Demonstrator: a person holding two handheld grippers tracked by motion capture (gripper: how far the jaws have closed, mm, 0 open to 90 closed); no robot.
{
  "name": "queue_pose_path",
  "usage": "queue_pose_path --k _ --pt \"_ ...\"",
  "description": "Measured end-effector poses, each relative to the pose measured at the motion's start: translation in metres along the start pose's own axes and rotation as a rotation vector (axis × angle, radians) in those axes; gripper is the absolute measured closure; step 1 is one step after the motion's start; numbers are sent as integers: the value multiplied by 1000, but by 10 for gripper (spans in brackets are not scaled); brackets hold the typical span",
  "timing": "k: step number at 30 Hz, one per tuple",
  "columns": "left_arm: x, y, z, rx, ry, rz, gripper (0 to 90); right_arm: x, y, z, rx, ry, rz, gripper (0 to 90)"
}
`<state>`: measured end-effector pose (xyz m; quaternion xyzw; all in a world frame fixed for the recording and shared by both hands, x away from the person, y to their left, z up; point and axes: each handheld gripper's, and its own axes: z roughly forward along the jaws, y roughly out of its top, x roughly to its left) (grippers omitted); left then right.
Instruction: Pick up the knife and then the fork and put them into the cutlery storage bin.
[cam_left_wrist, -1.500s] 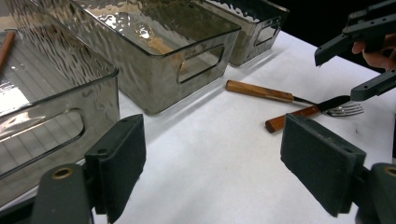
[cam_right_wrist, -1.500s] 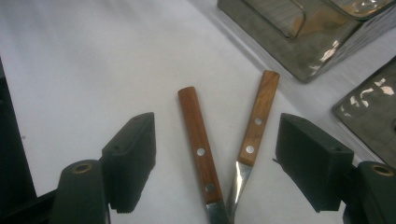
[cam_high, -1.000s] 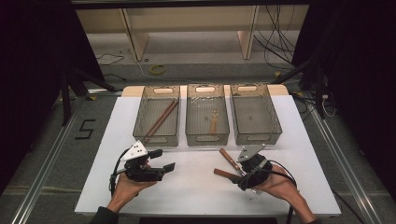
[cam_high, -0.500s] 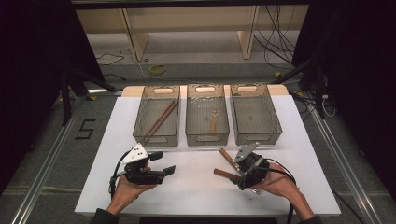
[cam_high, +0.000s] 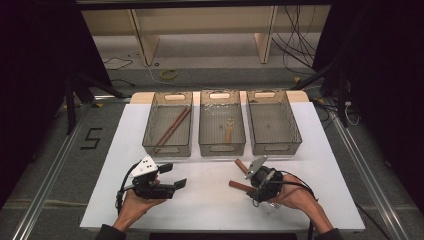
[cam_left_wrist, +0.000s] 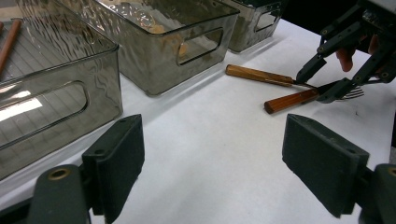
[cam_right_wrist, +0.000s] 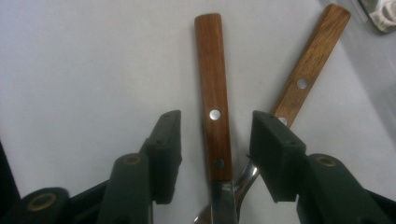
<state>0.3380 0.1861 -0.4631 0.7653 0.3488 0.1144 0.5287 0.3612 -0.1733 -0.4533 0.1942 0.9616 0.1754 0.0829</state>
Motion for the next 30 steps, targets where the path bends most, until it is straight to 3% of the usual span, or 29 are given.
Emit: queue_pose_path --k 12,18,19,22,30 --pt "0 -1 2 8 -4 1 205 -2 2 8 55 18 -18 663" --pt "0 -1 3 11 -7 2 204 -3 3 10 55 37 -11 712" --pt "0 -1 3 9 -8 2 204 -3 2 10 56 36 -34 727" --pt "0 -1 3 11 -7 1 204 -1 3 10 61 36 -22 746" --pt "1 -1 3 14 -4 3 206 3 5 10 65 19 -68 769"
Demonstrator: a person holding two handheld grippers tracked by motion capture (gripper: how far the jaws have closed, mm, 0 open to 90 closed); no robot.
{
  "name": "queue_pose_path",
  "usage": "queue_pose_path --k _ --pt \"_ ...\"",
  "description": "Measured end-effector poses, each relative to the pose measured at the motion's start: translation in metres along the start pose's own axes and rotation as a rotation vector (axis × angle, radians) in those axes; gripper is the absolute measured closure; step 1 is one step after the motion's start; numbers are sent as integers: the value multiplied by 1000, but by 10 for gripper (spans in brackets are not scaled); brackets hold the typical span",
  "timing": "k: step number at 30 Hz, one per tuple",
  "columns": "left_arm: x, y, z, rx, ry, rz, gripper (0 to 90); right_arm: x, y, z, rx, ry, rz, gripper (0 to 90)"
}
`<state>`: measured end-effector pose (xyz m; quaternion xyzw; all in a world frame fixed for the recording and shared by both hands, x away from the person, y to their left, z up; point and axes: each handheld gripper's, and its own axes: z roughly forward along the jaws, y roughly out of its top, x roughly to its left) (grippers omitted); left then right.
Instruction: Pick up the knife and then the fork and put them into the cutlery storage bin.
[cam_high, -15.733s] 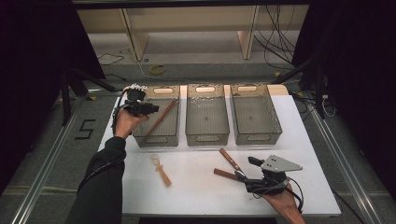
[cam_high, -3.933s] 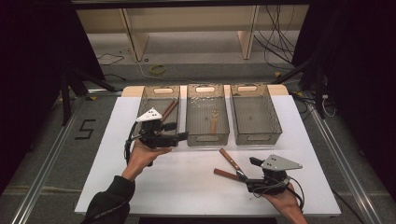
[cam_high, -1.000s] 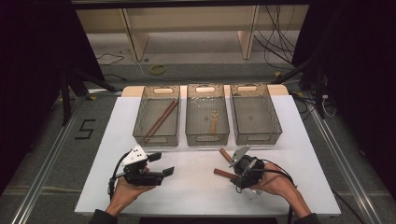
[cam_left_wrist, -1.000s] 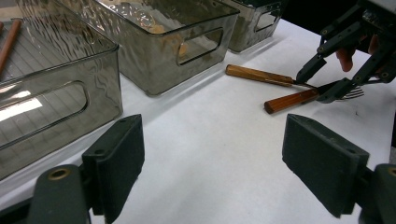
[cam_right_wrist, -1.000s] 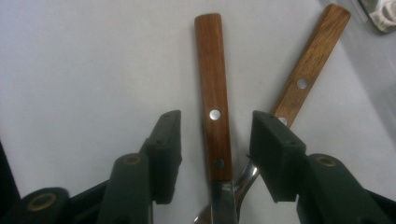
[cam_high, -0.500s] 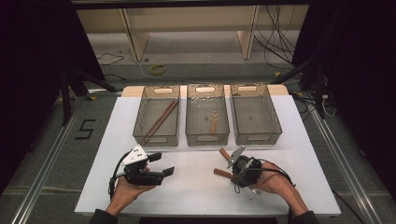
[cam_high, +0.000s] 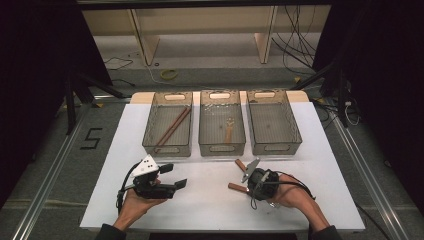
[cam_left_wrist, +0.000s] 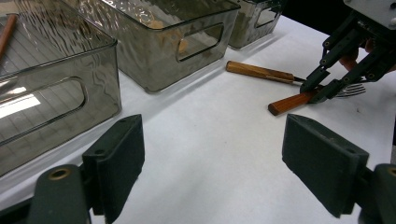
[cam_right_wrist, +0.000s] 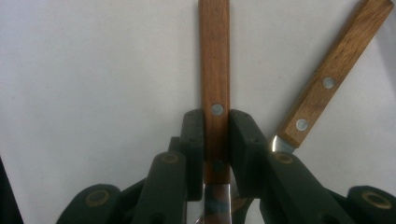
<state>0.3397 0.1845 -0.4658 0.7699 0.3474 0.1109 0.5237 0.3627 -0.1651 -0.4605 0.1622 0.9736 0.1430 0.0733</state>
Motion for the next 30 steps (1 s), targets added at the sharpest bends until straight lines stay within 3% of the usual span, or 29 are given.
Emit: queue_pose_path --k 2,6,13,17,30 --pt "0 0 0 2 0 -1 206 0 0 0 -5 -11 -18 770" --pt "1 0 0 -2 1 -5 206 0 0 -3 -10 -8 -4 771" --pt "2 0 -1 -12 5 -12 205 -7 -2 -16 -76 -30 44 772" --pt "3 0 -2 -15 5 -15 205 -12 -4 -22 -125 -20 79 773" --pt "4 0 -3 -17 11 -18 206 -16 -5 -23 -146 -47 118 775"
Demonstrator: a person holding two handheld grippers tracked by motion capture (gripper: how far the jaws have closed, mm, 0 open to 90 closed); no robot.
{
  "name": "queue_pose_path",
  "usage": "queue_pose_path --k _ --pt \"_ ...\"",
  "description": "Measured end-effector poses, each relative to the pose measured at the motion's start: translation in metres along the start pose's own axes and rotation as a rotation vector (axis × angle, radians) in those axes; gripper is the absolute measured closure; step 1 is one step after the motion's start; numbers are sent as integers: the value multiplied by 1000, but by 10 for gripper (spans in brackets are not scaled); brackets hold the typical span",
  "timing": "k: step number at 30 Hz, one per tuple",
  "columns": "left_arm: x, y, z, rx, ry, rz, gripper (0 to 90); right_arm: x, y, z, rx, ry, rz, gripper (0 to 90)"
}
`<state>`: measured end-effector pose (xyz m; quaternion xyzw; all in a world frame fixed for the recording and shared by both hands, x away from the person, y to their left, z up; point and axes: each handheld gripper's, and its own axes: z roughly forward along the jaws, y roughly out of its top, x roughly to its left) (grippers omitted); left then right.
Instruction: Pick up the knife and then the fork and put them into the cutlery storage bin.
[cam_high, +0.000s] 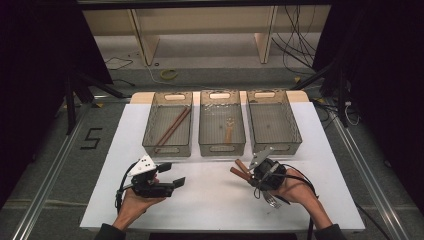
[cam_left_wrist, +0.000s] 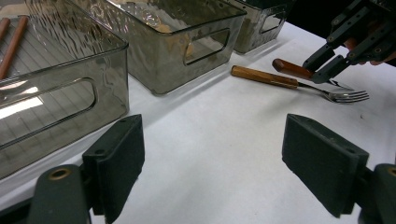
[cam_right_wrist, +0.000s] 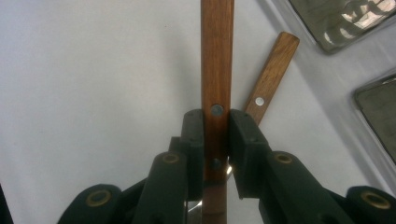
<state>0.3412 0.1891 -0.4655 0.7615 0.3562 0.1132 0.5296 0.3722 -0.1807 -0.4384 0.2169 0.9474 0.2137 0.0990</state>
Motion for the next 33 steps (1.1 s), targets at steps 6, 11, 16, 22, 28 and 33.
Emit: queue_pose_path --k 6,11,16,22,28,33 --pt "0 0 0 -1 1 -2 206 -1 1 -2 0 -5 18 775" --pt "1 0 0 -2 0 -3 206 -3 1 -4 -15 -15 39 776" --pt "1 0 -1 -2 1 -7 206 -4 5 -8 -29 -39 43 776" --pt "2 0 -1 -7 3 -10 206 -11 9 -20 -82 -42 70 775" --pt "3 0 -2 -8 5 -15 206 -24 12 -38 -138 -79 108 775" --pt "3 0 -2 -13 5 -16 206 -42 18 -60 -202 -111 159 775"
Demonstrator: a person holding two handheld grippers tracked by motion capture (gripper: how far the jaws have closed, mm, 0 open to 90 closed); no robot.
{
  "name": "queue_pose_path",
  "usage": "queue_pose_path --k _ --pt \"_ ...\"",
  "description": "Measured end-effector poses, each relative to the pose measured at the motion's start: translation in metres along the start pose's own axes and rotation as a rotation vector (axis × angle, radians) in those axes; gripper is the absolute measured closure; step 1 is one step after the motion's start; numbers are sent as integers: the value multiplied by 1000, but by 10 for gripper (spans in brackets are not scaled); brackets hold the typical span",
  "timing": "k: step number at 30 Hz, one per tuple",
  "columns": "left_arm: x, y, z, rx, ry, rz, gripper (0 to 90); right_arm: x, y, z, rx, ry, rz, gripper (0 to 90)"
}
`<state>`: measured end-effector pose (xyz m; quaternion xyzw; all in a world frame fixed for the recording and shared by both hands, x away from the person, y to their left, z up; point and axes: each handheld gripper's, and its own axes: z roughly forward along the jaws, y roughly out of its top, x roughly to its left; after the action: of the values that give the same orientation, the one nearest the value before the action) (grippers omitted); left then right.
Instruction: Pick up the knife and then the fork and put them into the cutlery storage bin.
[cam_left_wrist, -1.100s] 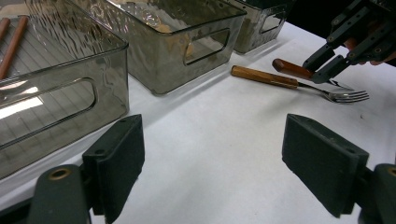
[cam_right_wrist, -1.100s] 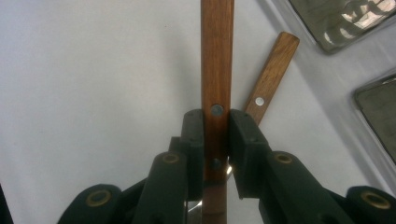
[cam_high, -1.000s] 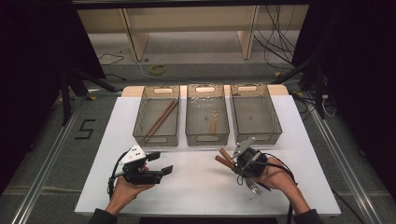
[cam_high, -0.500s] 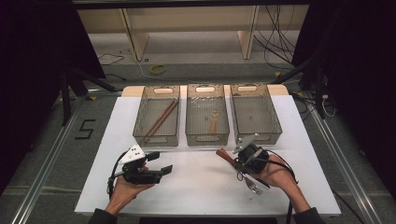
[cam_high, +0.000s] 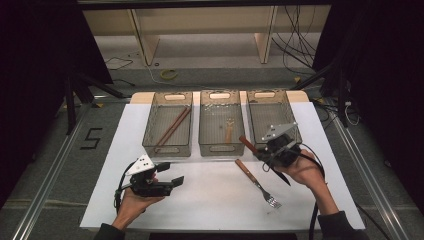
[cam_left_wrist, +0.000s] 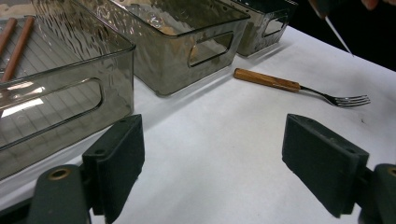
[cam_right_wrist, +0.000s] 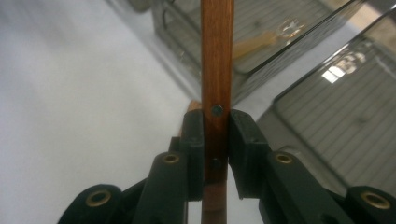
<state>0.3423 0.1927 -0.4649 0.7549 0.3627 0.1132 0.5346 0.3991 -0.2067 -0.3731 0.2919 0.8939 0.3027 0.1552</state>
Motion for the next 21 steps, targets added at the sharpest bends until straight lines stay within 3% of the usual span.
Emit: queue_pose_path --k 9,21 --pt "3 1 -3 -24 8 -6 203 -34 19 -18 -97 -48 74 775" --pt "6 1 -11 -64 17 -20 203 -73 44 -20 -121 -103 147 775"
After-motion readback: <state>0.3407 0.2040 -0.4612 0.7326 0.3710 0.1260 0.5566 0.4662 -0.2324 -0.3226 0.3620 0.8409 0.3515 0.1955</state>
